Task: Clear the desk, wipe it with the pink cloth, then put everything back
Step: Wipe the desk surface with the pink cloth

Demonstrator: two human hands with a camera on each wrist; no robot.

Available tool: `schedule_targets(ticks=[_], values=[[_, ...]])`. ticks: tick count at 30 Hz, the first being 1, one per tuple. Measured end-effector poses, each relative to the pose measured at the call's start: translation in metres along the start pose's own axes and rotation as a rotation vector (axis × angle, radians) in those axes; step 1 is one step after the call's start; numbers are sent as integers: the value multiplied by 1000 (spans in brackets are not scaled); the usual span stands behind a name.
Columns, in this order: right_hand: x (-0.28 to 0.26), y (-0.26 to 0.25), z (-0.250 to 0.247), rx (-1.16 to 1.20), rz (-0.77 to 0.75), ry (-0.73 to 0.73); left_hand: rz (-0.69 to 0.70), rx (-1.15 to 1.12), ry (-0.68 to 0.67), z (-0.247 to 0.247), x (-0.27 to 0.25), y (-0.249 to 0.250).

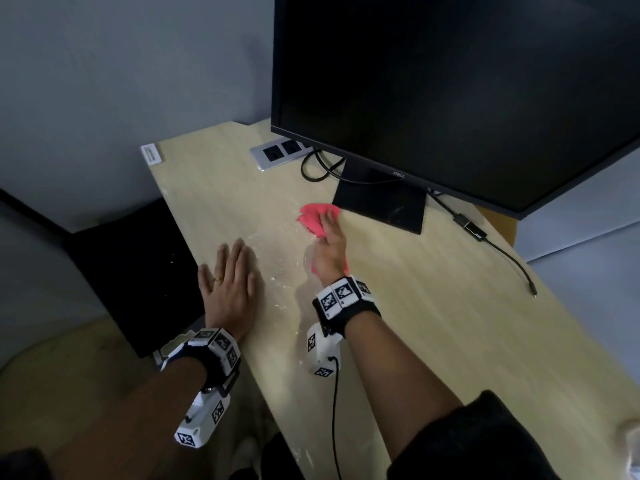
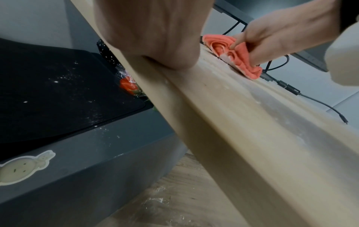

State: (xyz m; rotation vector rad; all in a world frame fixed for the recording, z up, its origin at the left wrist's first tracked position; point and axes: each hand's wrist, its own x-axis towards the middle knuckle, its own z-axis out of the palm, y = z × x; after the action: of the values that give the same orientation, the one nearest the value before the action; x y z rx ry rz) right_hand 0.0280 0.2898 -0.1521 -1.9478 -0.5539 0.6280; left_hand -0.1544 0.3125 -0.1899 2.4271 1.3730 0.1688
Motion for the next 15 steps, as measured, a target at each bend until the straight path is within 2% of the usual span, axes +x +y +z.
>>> schedule_targets(ticks=[2, 3, 7, 9, 13, 15], values=[[-5, -1, -12, 185, 75, -50, 15, -9, -11, -2, 1, -2], [-5, 1, -20, 231, 86, -19, 17, -15, -6, -4, 3, -3], [-2, 13, -50, 256, -34, 263, -12, -23, 40, -13, 17, -17], [2, 25, -57, 247, -51, 321, -44, -40, 56, -17, 30, -27], [3, 35, -41, -165, 52, 355, -127, -84, 89, -19, 52, -46], [6, 28, -24, -255, 44, 322, -143, -129, 99, -18, 58, -50]])
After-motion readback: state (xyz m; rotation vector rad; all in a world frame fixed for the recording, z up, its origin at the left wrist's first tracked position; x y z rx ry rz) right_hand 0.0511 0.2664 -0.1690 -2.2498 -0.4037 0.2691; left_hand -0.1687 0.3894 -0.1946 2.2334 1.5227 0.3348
